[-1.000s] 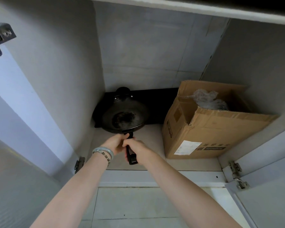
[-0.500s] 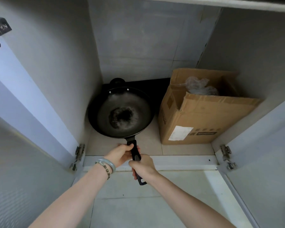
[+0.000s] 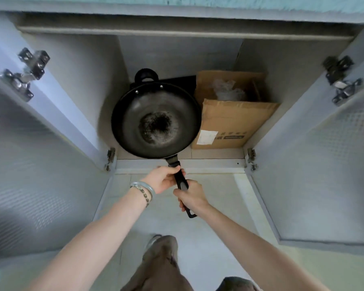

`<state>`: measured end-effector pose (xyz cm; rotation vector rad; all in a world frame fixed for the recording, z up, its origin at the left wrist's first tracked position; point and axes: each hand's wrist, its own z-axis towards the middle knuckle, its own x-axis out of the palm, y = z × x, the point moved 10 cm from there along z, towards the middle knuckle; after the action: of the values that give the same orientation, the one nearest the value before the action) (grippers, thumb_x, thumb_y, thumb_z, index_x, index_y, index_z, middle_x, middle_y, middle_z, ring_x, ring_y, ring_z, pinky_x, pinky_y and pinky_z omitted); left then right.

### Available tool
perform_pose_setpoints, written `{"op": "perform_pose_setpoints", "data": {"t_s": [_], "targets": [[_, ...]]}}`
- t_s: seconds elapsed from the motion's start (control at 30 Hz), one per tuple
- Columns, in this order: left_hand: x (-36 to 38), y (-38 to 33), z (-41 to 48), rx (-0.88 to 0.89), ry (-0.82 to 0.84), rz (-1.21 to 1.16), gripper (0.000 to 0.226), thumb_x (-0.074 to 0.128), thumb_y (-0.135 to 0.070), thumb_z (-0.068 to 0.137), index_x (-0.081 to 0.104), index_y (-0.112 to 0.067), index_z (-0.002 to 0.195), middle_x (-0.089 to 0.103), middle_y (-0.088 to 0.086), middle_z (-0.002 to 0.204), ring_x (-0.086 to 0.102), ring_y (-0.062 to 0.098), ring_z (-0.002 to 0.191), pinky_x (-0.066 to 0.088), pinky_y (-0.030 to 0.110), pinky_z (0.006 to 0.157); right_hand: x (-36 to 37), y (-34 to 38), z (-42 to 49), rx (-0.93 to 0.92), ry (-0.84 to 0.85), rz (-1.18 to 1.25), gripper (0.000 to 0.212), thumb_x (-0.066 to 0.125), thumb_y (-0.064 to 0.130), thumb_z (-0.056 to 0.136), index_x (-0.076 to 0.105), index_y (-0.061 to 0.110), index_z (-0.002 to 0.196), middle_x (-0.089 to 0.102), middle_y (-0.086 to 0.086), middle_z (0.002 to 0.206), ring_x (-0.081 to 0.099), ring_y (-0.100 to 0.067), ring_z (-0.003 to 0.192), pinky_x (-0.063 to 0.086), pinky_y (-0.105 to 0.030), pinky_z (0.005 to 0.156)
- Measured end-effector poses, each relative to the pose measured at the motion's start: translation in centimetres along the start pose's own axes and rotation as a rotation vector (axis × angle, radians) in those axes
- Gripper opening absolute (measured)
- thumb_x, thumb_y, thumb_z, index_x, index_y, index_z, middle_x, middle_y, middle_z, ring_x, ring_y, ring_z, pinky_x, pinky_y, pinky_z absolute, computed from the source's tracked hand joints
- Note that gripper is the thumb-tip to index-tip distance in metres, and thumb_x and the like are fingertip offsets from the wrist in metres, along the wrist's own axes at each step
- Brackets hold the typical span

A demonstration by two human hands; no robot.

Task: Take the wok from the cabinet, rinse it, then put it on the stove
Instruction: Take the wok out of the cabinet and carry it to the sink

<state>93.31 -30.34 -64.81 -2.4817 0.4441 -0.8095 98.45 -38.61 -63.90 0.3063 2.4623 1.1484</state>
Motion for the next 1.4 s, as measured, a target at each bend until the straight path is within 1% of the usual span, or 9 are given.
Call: {"op": "perform_pose_setpoints", "data": {"t_s": [0.07, 0.17, 0.23, 0.4, 0.67, 0.83, 1.17, 1.27, 1.4], "targets": [[1.8, 1.6, -3.4, -0.042, -0.040, -0.006, 0.006, 0.053, -0.004, 0.093, 0.057, -0.001, 0.094, 0.062, 0.015, 0.094, 0.062, 0.026, 0.090, 0.054, 0.034, 0.081, -1.0, -0.2, -4.1, 0.042, 0.009, -0.008, 0.008, 0.059, 0.008, 0.077, 0.052, 0.010, 0.073, 0.056, -0.005, 0.053, 0.053, -0.015, 0.034, 0.043, -0.024, 0.034], [4.1, 4.4, -8.1, -0.125, -0.093, -0.048, 0.008, 0.055, -0.010, 0.093, 0.055, -0.003, 0.089, 0.060, 0.017, 0.090, 0.059, 0.030, 0.089, 0.045, 0.042, 0.100, -2.5, -0.9, -10.2, 0.098, 0.026, -0.033, 0.011, 0.059, 0.008, 0.077, 0.051, 0.012, 0.071, 0.056, -0.004, 0.052, 0.053, -0.015, 0.034, 0.043, -0.025, 0.036], [6.0, 6.2, -11.4, -0.163, -0.104, -0.052, 0.009, 0.055, -0.010, 0.093, 0.055, -0.003, 0.088, 0.060, 0.016, 0.087, 0.059, 0.030, 0.087, 0.041, 0.043, 0.104, -3.5, -1.1, -14.2, 0.114, 0.040, -0.035, 0.011, 0.058, 0.007, 0.077, 0.050, 0.011, 0.070, 0.056, -0.004, 0.051, 0.052, -0.017, 0.034, 0.046, -0.028, 0.038], [11.1, 8.9, -20.1, -0.180, -0.114, -0.121, 0.009, 0.050, -0.007, 0.095, 0.054, 0.000, 0.090, 0.057, 0.017, 0.086, 0.059, 0.030, 0.086, 0.043, 0.042, 0.102, -6.5, -0.1, -23.8, 0.130, 0.066, -0.100, 0.009, 0.056, 0.007, 0.075, 0.050, 0.008, 0.068, 0.057, -0.006, 0.053, 0.053, -0.018, 0.034, 0.045, -0.026, 0.037], [19.0, 11.5, -34.1, -0.140, -0.168, -0.202, 0.019, 0.040, 0.006, 0.096, 0.047, 0.010, 0.114, 0.055, 0.022, 0.102, 0.059, 0.031, 0.094, 0.044, 0.039, 0.091, -11.7, 3.0, -38.4, 0.108, 0.143, -0.242, 0.010, 0.055, 0.009, 0.073, 0.047, 0.010, 0.069, 0.057, -0.005, 0.053, 0.051, -0.014, 0.030, 0.041, -0.021, 0.034], [23.3, 12.1, -42.3, -0.123, -0.183, -0.222, 0.016, 0.038, 0.007, 0.096, 0.048, 0.010, 0.109, 0.055, 0.020, 0.093, 0.058, 0.031, 0.087, 0.044, 0.041, 0.092, -14.6, 5.2, -46.0, 0.103, 0.189, -0.322, 0.011, 0.057, 0.010, 0.071, 0.046, 0.012, 0.070, 0.056, -0.005, 0.054, 0.052, -0.016, 0.033, 0.042, -0.022, 0.036], [27.1, 12.2, -54.2, -0.099, -0.179, -0.245, 0.014, 0.041, 0.006, 0.096, 0.053, 0.010, 0.101, 0.059, 0.018, 0.092, 0.056, 0.032, 0.097, 0.045, 0.041, 0.095, -16.0, 9.6, -57.6, 0.028, 0.264, -0.308, 0.009, 0.057, 0.008, 0.069, 0.048, 0.009, 0.071, 0.055, 0.001, 0.044, 0.050, -0.017, 0.032, 0.043, -0.022, 0.038], [28.3, 11.7, -56.3, -0.081, -0.147, -0.249, 0.015, 0.043, 0.006, 0.095, 0.051, 0.010, 0.106, 0.057, 0.018, 0.093, 0.059, 0.031, 0.094, 0.049, 0.040, 0.089, -16.7, 10.9, -59.9, -0.017, 0.254, -0.339, 0.010, 0.058, 0.008, 0.070, 0.047, 0.010, 0.071, 0.056, 0.002, 0.041, 0.051, -0.016, 0.032, 0.044, -0.022, 0.039], [29.6, 10.5, -57.8, -0.056, -0.127, -0.253, 0.010, 0.048, 0.007, 0.092, 0.055, 0.009, 0.099, 0.061, 0.019, 0.092, 0.064, 0.029, 0.087, 0.054, 0.038, 0.077, -18.1, 12.9, -61.5, -0.068, 0.205, -0.370, 0.014, 0.060, 0.010, 0.069, 0.046, 0.010, 0.069, 0.056, 0.001, 0.039, 0.051, -0.017, 0.031, 0.044, -0.021, 0.038]]}}
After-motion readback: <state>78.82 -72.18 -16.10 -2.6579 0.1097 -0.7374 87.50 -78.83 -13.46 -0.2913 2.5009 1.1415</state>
